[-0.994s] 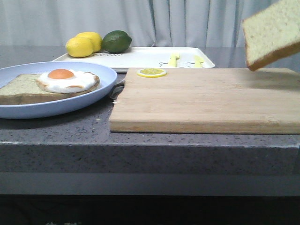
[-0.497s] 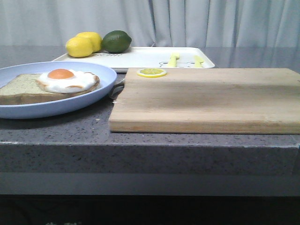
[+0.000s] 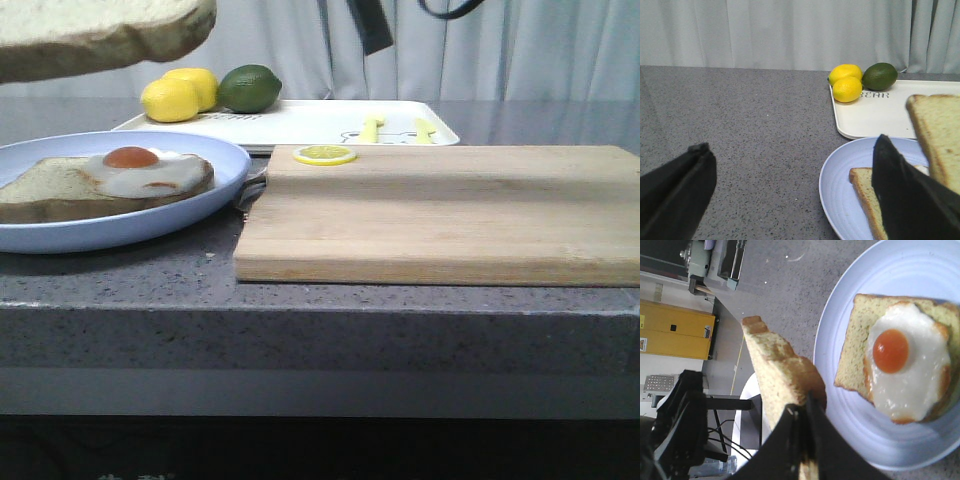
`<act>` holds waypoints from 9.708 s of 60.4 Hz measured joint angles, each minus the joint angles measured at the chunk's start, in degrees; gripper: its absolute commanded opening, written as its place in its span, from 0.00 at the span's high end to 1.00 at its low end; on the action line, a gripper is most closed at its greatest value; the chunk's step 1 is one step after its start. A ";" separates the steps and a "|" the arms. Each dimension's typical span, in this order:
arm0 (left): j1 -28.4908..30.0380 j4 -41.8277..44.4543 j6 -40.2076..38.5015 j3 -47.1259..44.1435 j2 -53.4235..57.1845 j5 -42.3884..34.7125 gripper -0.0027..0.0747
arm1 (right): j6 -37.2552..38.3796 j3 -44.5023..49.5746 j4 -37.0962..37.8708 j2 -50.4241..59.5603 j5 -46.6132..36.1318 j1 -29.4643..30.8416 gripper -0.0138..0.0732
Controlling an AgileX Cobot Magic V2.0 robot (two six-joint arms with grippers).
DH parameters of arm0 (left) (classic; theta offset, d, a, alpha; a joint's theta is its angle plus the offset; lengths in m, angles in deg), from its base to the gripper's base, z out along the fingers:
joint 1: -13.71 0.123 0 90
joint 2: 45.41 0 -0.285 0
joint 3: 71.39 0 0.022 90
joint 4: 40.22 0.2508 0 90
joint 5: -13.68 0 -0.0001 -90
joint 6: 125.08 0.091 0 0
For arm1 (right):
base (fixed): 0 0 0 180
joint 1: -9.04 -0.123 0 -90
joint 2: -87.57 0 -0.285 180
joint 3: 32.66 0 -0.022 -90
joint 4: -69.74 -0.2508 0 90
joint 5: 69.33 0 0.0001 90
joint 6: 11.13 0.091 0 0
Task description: Place bread and move sandwich to tray
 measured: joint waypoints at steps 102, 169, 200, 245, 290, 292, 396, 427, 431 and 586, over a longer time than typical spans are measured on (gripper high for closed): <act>0.00 0.00 0.00 0.00 0.00 0.00 0.16 | 18.28 -9.78 63.46 10.04 16.83 21.15 0.91; 0.00 -0.81 0.00 0.00 0.00 -0.54 0.16 | 19.92 62.51 72.63 88.81 -31.57 26.54 0.91; -0.69 -3.75 0.43 23.00 -33.92 24.19 0.16 | 19.92 62.51 72.63 88.81 -32.80 25.42 0.91; -2.41 -5.29 1.15 36.79 -61.25 30.10 0.73 | 19.92 62.73 72.63 88.81 -32.80 25.31 0.91; 6.96 -26.80 15.65 49.72 -58.01 44.65 0.99 | 19.92 62.73 72.63 88.81 -32.80 25.31 0.91; 7.20 -27.50 16.17 51.08 -58.01 45.37 0.99 | 19.92 62.73 72.63 88.81 -32.80 25.31 0.91; 2.60 -41.88 7.16 138.66 -118.92 62.20 0.72 | 20.03 62.86 72.53 88.81 -32.61 25.31 0.91; -0.08 -43.20 7.05 143.63 -115.81 64.14 0.99 | 20.03 62.86 72.53 88.81 -32.61 25.31 0.91; -0.52 -38.99 5.27 143.63 -113.57 64.14 0.99 | 20.03 62.86 72.53 88.81 -32.61 25.31 0.91; -5.82 -2.84 2.62 5.30 24.53 27.09 0.99 | 20.14 62.89 72.53 88.81 -31.63 25.31 0.91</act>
